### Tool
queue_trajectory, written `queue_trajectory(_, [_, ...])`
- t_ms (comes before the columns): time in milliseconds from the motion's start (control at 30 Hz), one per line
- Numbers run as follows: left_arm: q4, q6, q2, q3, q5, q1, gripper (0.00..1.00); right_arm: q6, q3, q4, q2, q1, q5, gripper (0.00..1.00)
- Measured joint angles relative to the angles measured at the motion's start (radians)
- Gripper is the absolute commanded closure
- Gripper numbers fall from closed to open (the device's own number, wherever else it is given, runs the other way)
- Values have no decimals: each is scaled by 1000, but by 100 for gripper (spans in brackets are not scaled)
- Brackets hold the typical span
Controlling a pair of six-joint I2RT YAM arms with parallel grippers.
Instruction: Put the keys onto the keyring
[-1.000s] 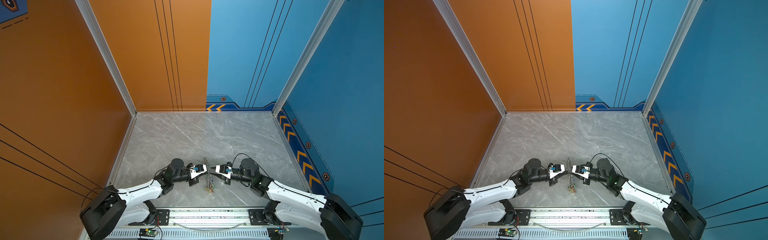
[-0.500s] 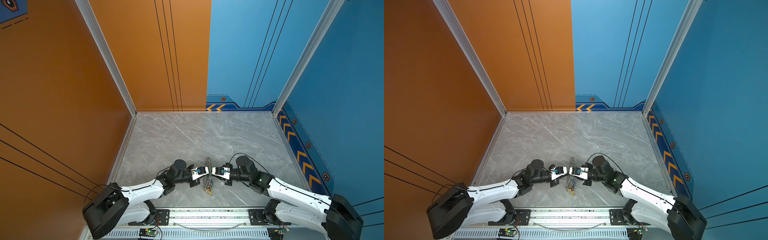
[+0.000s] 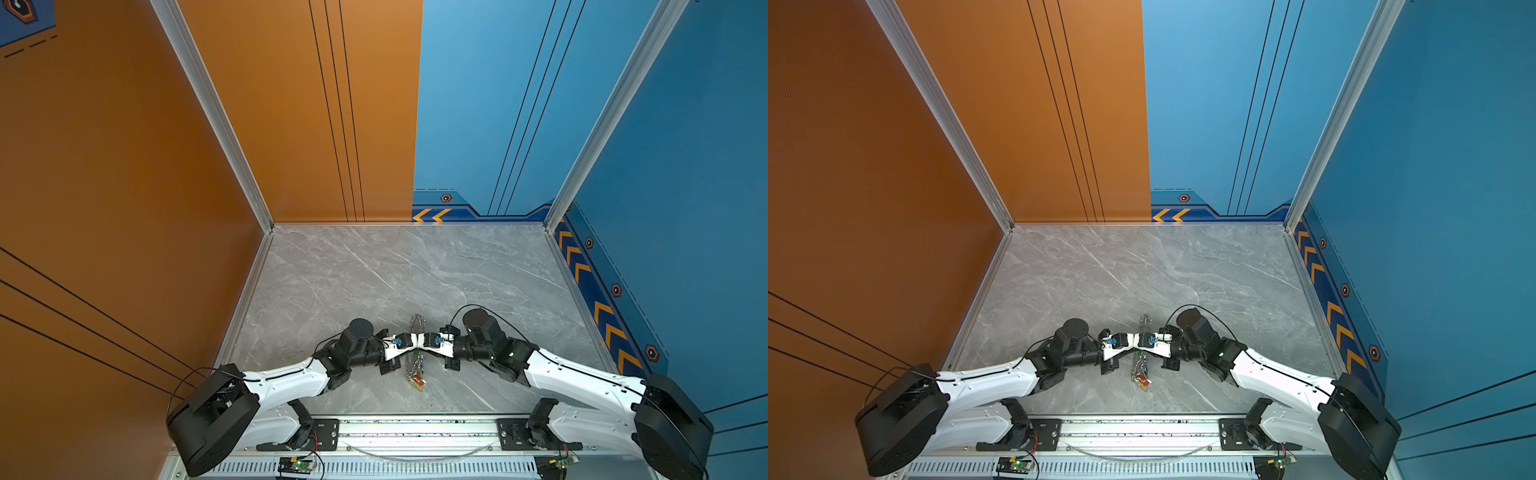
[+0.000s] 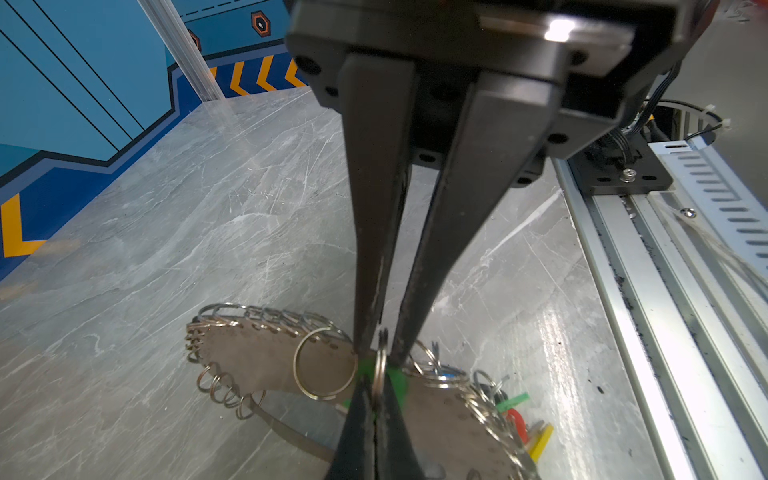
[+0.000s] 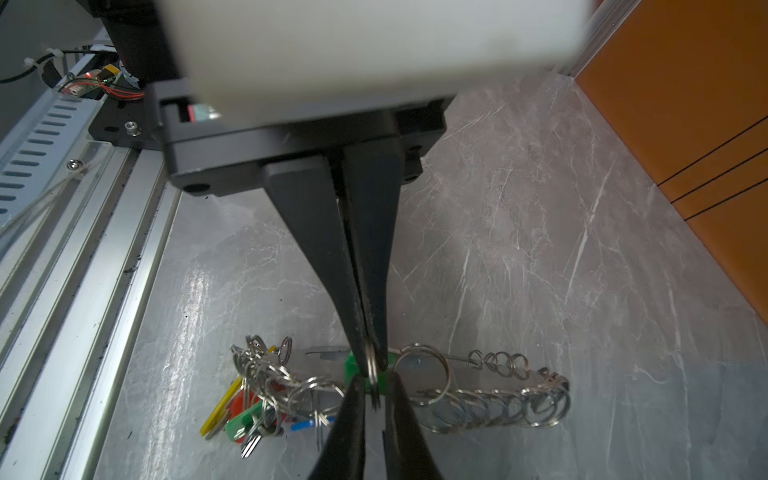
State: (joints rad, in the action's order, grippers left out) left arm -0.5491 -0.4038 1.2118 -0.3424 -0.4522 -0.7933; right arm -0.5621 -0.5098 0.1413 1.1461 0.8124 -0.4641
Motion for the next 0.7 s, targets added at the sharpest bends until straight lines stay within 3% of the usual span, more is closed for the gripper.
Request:
queue_trajectory(400, [0, 0, 0, 0, 0, 0, 100, 4, 0, 35, 4, 7, 1, 84])
queue_trajectory(700, [0, 0, 0, 0, 0, 0, 100, 10, 0, 42, 4, 14, 0, 100])
